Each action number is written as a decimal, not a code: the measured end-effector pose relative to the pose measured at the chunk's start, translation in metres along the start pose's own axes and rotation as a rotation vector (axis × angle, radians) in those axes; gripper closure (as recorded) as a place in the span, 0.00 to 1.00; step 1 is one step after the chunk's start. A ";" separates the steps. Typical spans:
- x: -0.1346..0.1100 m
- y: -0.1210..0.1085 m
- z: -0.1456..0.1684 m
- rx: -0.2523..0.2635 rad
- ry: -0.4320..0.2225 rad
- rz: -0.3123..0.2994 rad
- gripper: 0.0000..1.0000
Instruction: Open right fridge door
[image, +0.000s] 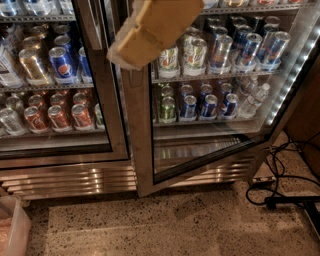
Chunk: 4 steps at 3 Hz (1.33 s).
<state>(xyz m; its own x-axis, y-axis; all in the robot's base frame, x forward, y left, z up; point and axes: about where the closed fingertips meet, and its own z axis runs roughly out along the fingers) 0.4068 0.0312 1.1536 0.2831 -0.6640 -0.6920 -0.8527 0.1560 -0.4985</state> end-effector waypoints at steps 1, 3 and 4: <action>0.000 0.000 0.000 0.000 0.000 0.000 0.00; 0.090 0.017 -0.020 0.165 0.049 0.238 0.00; 0.122 0.038 -0.011 0.161 0.097 0.296 0.00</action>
Offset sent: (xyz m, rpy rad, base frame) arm 0.0331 -0.1184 -0.1647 0.1940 0.2528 -0.3853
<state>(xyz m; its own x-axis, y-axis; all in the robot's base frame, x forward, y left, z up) 0.4041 -0.0524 1.0559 -0.0158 -0.6379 -0.7699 -0.8092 0.4605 -0.3650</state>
